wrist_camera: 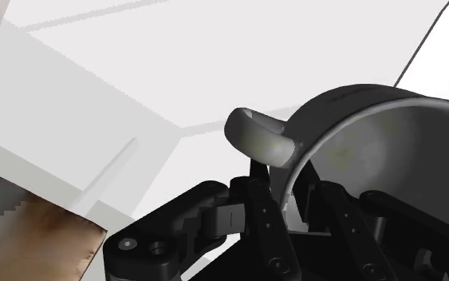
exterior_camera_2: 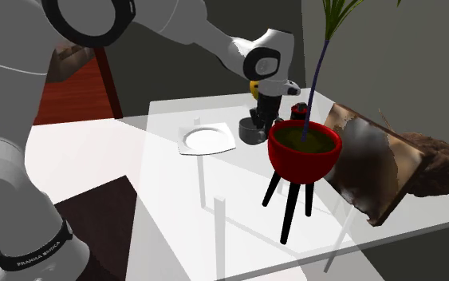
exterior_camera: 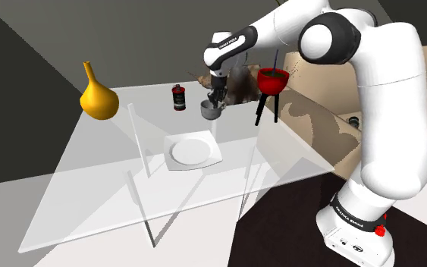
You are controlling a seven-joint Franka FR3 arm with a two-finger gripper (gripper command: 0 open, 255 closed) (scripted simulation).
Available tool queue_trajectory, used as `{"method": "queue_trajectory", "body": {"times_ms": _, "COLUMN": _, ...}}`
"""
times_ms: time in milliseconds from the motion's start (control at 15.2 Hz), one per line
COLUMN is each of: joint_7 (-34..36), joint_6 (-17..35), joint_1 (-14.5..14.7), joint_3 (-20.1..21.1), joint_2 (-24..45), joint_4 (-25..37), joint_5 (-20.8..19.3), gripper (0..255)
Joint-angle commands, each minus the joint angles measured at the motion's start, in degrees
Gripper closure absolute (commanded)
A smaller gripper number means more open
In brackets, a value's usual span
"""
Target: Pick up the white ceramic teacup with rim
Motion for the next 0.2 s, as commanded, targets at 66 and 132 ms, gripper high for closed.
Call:
{"method": "queue_trajectory", "body": {"times_ms": 66, "joint_7": 0.13, "joint_6": -1.29, "joint_1": 0.02, "joint_3": -0.08, "joint_2": -0.66, "joint_4": 0.63, "joint_5": -0.13, "gripper": 255}}
{"method": "queue_trajectory", "body": {"times_ms": 132, "joint_7": 0.13, "joint_6": -1.29, "joint_1": 0.02, "joint_3": -0.07, "joint_2": -0.66, "joint_4": 0.64, "joint_5": -0.13, "gripper": 255}}
